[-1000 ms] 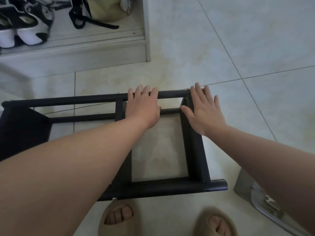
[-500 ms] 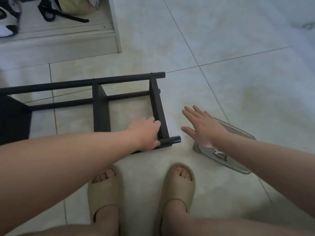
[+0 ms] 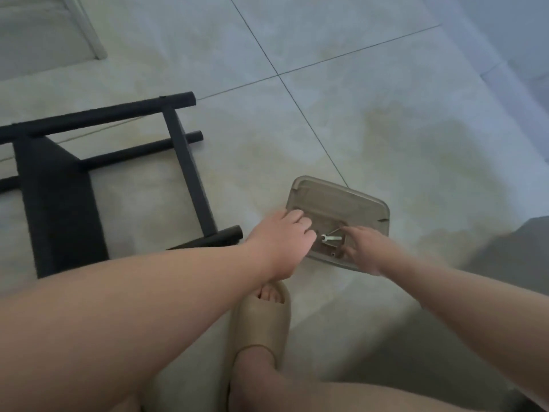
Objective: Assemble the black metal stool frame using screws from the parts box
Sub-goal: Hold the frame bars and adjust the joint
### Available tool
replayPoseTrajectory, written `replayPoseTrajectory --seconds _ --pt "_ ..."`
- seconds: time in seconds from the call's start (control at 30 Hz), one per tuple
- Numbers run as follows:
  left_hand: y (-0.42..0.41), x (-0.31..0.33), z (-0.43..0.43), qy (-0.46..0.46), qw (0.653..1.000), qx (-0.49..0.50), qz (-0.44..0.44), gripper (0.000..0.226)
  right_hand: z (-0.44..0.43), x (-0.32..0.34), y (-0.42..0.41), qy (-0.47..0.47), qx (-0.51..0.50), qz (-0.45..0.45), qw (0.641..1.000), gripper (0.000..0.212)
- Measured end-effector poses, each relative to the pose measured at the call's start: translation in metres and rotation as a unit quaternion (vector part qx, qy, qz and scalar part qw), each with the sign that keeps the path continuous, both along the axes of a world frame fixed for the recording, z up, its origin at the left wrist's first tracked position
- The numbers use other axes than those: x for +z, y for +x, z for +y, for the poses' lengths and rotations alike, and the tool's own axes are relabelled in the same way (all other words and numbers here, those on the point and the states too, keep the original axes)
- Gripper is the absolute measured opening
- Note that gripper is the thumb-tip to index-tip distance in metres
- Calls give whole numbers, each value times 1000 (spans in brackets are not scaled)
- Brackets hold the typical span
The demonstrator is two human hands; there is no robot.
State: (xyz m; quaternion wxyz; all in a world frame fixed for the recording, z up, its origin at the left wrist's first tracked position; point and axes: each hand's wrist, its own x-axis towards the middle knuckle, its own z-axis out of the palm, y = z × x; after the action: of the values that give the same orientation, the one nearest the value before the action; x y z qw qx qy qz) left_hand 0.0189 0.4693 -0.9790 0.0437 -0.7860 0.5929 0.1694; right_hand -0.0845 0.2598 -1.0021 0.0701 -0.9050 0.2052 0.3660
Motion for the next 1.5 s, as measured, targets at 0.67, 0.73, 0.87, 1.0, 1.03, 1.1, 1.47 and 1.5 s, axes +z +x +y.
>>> replayPoseTrajectory --seconds 0.67,0.73,0.87,1.0,1.03,1.1,1.47,1.5 --pt "-8 -59 -7 -5 1000 -13 -10 18 -17 -71 25 -24 136 82 987 25" --pt "-7 -59 -8 5 1000 -18 -13 20 -17 -68 24 -14 112 66 991 25" --pt "-3 -45 -9 11 1000 -18 3 39 -15 -49 24 25 -39 -46 998 10" --pt "8 -19 7 -87 996 -3 -13 34 -6 -17 31 67 -138 -175 973 17" --pt "15 -10 14 -111 994 10 -18 32 -2 -7 33 79 -141 -197 967 15" --pt "32 11 30 -125 990 57 -22 30 12 12 41 105 -140 -232 957 9" --pt "97 47 122 -125 806 552 173 31 155 66 67 354 -219 -337 845 12" --pt "99 40 130 -105 780 578 218 38 165 66 68 374 -224 -342 833 15"
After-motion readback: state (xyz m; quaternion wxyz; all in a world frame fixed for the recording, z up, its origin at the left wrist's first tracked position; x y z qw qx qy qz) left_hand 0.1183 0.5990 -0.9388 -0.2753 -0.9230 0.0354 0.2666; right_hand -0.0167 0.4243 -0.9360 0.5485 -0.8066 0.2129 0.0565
